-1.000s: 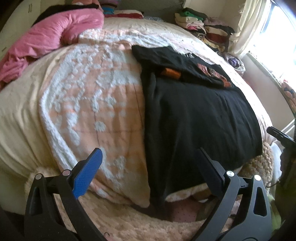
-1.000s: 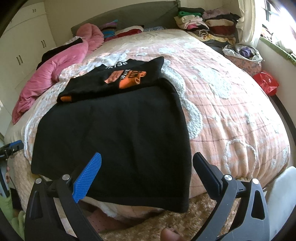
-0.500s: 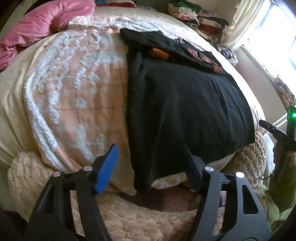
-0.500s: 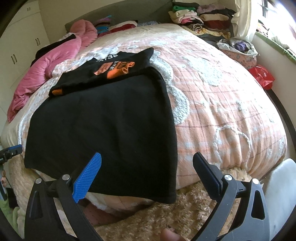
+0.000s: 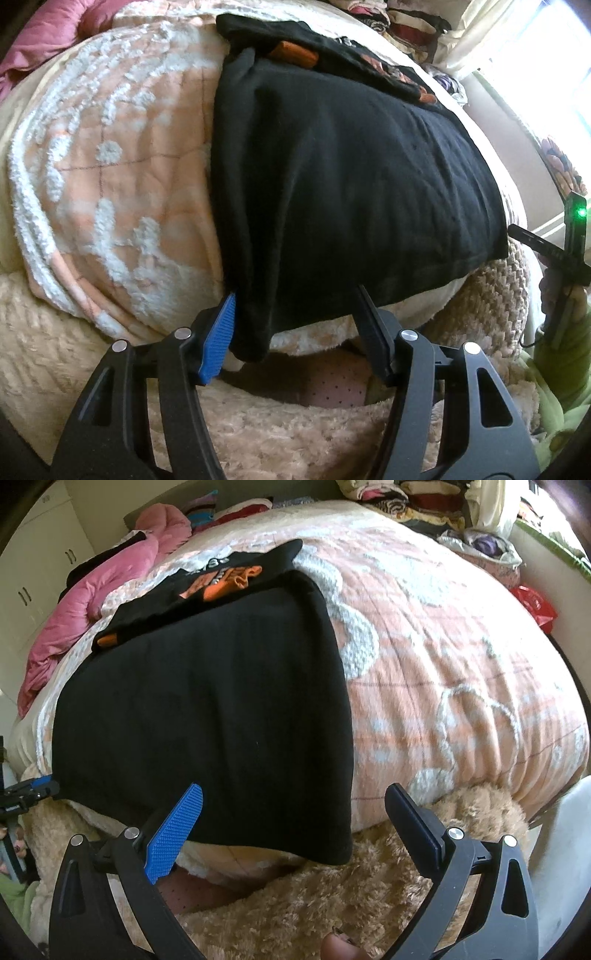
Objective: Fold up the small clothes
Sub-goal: 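Close both tools on the sweatshirt hem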
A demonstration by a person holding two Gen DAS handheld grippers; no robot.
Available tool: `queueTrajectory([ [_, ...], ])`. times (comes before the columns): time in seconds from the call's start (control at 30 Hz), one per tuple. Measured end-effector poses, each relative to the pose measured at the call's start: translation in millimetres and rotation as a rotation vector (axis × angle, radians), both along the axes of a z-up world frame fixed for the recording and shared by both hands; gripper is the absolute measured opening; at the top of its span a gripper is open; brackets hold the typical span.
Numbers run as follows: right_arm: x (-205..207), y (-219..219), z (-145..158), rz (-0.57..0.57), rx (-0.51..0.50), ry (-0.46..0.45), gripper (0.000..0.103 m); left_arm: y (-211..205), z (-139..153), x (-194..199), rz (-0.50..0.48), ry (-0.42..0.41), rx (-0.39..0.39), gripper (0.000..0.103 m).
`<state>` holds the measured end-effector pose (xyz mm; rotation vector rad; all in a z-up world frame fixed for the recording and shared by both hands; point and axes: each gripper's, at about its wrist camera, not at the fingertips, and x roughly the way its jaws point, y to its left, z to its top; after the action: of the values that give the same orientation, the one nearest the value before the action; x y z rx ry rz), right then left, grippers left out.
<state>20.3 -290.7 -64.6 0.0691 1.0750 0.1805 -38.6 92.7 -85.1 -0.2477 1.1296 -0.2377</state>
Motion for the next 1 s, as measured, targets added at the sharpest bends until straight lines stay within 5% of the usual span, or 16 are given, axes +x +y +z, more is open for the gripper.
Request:
queueTrajectory([
  [0.23,1,-5,-14,0.005,0.034,0.056,0.097,11,-4,2,0.027,0.010,-0.053,0.053],
  [0.3,2,-5,-18,0.007,0.038,0.070,0.069,13,-5,2,0.031,0.012,-0.067,0.053],
  [0.47,2,-5,-31,0.021,0.051,0.095,0.043,18,-6,4,0.043,0.016,-0.097,0.053],
  [0.6,-3,-10,-25,0.029,0.100,0.062,0.009,21,-7,4,0.050,0.018,-0.111,0.053],
  [0.8,-9,-10,5,0.035,0.185,-0.059,0.008,22,-8,5,0.052,0.020,-0.108,0.053],
  [1.0,-9,-4,44,0.071,0.225,-0.189,0.007,24,-8,5,0.068,0.028,-0.084,0.022],
])
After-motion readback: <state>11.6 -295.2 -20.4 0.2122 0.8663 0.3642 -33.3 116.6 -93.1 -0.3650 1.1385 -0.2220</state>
